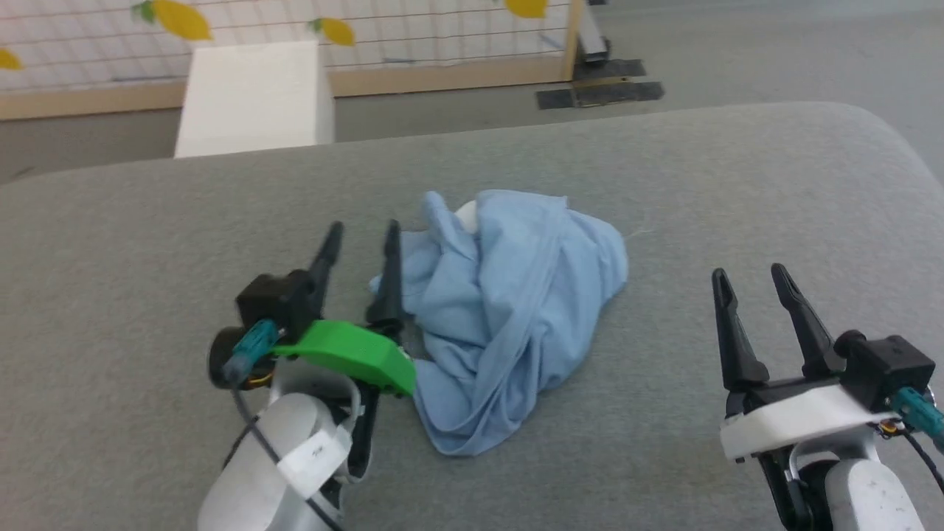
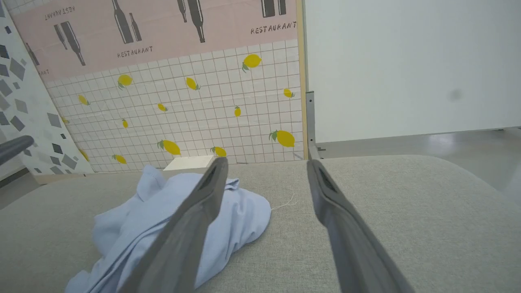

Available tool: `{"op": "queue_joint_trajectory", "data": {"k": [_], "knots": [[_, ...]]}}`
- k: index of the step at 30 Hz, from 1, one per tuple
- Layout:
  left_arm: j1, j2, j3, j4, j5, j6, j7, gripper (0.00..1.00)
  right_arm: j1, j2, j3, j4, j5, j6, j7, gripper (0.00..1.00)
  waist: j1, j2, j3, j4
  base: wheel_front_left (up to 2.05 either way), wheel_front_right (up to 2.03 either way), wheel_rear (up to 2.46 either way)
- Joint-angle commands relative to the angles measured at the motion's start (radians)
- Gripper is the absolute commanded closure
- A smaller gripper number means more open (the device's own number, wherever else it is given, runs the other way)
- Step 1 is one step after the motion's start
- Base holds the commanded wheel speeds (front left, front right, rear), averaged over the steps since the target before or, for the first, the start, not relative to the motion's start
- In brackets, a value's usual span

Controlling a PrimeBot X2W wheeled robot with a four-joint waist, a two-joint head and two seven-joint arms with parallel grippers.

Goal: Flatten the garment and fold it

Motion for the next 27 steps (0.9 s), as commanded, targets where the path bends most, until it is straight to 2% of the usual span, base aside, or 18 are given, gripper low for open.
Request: {"op": "queue_joint_trajectory", "data": {"k": [1,5,10,14,18,21,22,23,24,25,27], "knots": [[0.024,0.012,0.019,-0.01,0.022,0.015,-0.033,0.0,-0.028,0.001,0.004,-0.009,0.02,-0.002,0.015,0.0,0.0001,0.0,0.006,0.082,0.0,0.0,0.0],[0.066,0.013,0.059,-0.034,0.072,0.031,-0.062,0.0,-0.073,0.001,0.029,0.002,0.096,-0.002,0.121,0.0,0.0001,0.0,0.03,0.137,0.0,0.0,0.0],[0.11,-0.023,0.139,-0.095,0.155,0.015,-0.064,0.0,-0.13,0.001,0.053,0.057,0.138,-0.002,0.403,0.0,0.0001,0.0,0.069,0.201,0.0,0.0,0.0],[0.14,-0.067,0.181,-0.112,0.201,-0.01,-0.065,0.0,-0.166,0.001,0.049,0.084,0.189,-0.002,0.589,0.0,0.0001,0.0,0.099,0.242,0.0,0.0,0.0],[0.152,-0.099,0.207,-0.112,0.224,-0.04,-0.065,0.0,-0.207,0.001,0.025,0.111,0.243,-0.002,0.691,0.0,0.0001,0.0,0.125,0.274,0.0,0.0,0.0],[0.154,-0.112,0.213,-0.096,0.233,-0.062,-0.065,0.0,-0.236,0.001,0.009,0.146,0.235,-0.002,0.737,0.0,0.0001,0.0,0.134,0.289,0.0,0.0,0.0],[0.153,-0.116,0.217,-0.091,0.236,-0.068,-0.065,0.0,-0.248,0.001,0.009,0.156,0.237,-0.002,0.747,0.2,0.0001,0.0,0.135,0.293,0.0,0.0,0.0],[0.152,-0.118,0.22,-0.089,0.238,-0.073,-0.065,0.0,-0.258,0.001,0.009,0.162,0.243,-0.002,0.749,0.53,0.0001,0.0,0.136,0.296,0.0,0.0,0.0],[0.152,-0.121,0.223,-0.085,0.24,-0.077,-0.065,0.0,-0.271,0.001,0.014,0.164,0.252,-0.002,0.741,0.75,0.0001,0.0,0.136,0.297,0.0,0.0,0.0],[0.152,-0.122,0.226,-0.083,0.241,-0.08,-0.065,0.0,-0.282,0.001,0.015,0.16,0.259,-0.002,0.722,1.0,0.0001,0.0,0.134,0.298,0.0,0.0,0.0],[0.156,-0.125,0.235,-0.078,0.243,-0.084,-0.065,0.0,-0.294,0.001,0.022,0.157,0.282,-0.002,0.682,1.0,0.0001,0.0,0.126,0.292,0.0,0.0,0.0]]}}
